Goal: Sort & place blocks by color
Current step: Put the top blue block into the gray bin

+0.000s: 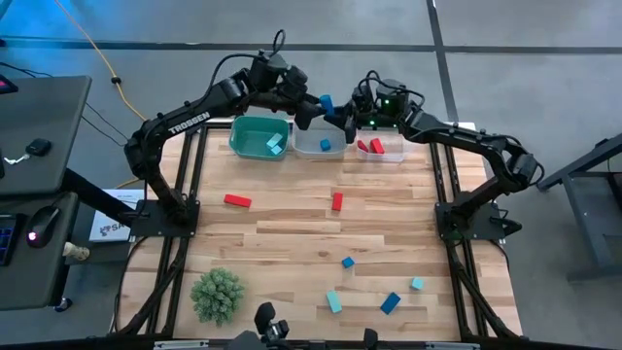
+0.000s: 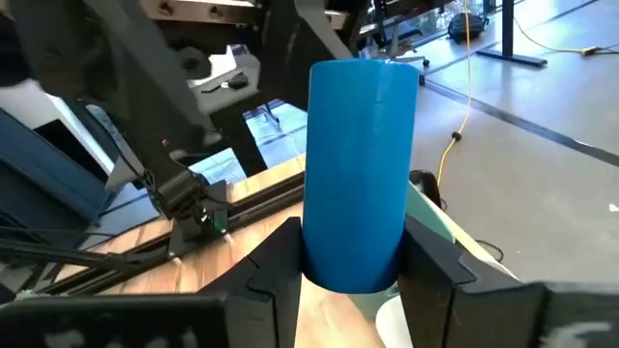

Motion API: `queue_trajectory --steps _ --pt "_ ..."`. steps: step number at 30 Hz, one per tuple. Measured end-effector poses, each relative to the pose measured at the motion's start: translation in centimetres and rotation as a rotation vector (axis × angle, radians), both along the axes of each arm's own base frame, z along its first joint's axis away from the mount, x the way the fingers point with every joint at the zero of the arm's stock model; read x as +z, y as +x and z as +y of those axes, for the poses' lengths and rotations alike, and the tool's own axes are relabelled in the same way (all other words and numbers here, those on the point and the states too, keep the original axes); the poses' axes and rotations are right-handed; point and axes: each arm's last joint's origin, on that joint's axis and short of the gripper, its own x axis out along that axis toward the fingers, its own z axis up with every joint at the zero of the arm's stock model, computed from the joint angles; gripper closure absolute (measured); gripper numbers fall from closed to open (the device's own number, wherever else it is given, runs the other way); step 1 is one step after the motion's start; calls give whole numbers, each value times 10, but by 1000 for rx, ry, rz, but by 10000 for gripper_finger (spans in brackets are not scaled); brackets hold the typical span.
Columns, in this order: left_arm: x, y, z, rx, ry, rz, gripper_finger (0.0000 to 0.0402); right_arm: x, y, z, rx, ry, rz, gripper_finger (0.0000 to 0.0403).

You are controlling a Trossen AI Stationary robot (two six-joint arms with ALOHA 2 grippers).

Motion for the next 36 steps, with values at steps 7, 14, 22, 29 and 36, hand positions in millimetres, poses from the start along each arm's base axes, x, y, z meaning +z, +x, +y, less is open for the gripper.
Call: queue_trajectory --steps 7,14,22,29,36 --pt "0 0 0 0 0 -3 204 3 4 7 52 -3 -27 291" --pt "1 0 -1 -28 -10 -13 204 7 7 10 84 4 -69 291" --pt "2 1 -1 -34 -4 -25 236 7 8 12 98 10 -75 291" --pt "5 3 -1 -50 44 -47 328 7 8 12 98 10 -71 291" --pt "5 3 -1 -59 43 -50 384 6 8 12 94 9 -69 291"
